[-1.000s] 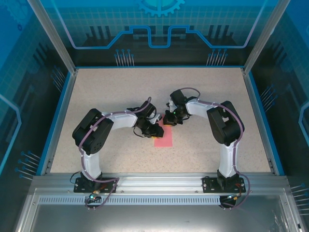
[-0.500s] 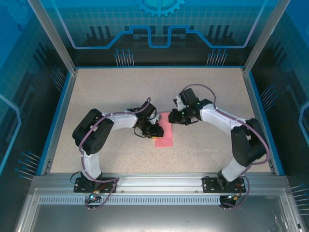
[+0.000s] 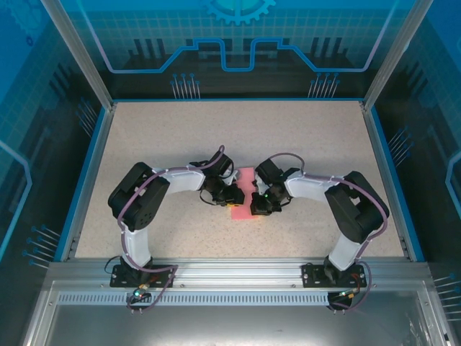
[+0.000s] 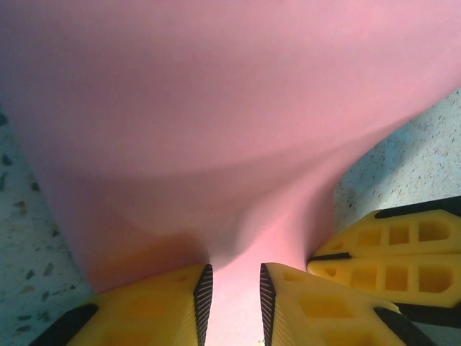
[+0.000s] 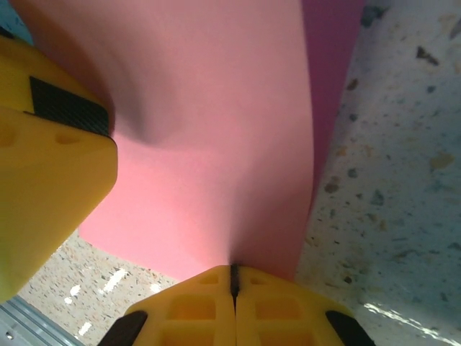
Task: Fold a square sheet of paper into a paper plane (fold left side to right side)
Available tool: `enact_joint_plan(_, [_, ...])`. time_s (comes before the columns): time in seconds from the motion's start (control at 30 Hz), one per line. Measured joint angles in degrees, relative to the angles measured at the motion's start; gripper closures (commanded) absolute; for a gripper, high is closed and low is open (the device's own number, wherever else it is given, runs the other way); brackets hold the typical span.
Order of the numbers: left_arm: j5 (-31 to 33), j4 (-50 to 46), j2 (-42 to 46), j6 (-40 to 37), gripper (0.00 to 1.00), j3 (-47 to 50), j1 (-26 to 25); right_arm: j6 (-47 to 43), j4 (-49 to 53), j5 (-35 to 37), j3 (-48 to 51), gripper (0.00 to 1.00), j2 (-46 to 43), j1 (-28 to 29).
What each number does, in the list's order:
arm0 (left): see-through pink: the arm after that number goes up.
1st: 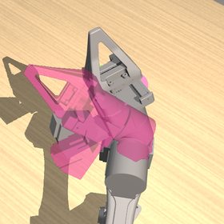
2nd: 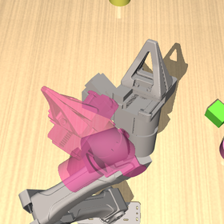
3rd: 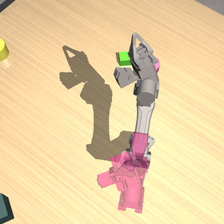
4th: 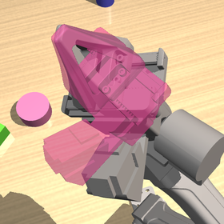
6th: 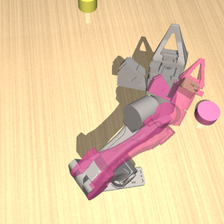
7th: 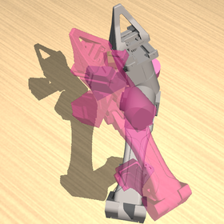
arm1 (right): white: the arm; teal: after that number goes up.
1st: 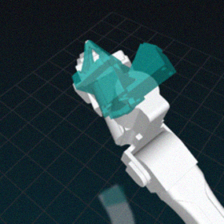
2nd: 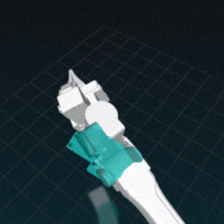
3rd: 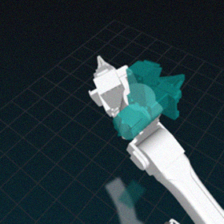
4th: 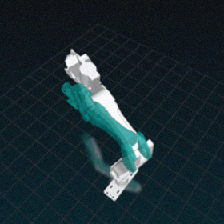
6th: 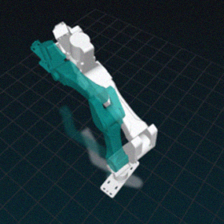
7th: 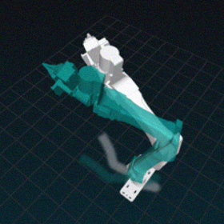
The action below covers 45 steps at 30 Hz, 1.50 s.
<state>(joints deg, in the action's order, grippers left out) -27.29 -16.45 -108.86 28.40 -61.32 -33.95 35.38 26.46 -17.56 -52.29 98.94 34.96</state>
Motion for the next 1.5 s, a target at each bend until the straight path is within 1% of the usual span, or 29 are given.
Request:
enact_joint_plan(0.07, [0.02,-0.46,0.00,-0.02,0.68,-0.44,-0.07,0.00,0.87,0.22,-0.66,0.95,0.44,0.00])
enact_joint_plan(0.2, [0.68,-2.16,-0.07,-0.13,0.68,-2.62,0.00,-0.02,1.88,0.39,-1.31,0.95,0.85,0.00])
enact_joint_plan(0.37, [2.01,-2.67,-1.05,-1.20,0.70,-6.60,0.72,-0.04,2.12,0.46,-1.44,0.95,0.98,0.00])
enact_joint_plan(0.67, [3.61,-1.68,-3.93,-2.27,0.71,-6.75,1.88,-0.35,2.89,0.68,-1.95,0.95,1.25,0.04])
enact_joint_plan(0.87, [4.35,-1.16,-3.93,-3.32,0.71,-6.75,1.97,-0.90,3.89,1.31,-2.60,0.95,1.55,0.31])
enact_joint_plan(1.13, [4.81,2.47,-3.93,-3.23,0.71,-5.81,2.32,-1.57,3.93,1.73,-2.71,0.96,1.60,0.31])
enact_joint_plan(1.5, [4.81,6.75,-5.05,-1.11,0.70,-6.03,4.87,-2.21,3.98,1.68,-2.97,0.96,1.95,0.31])
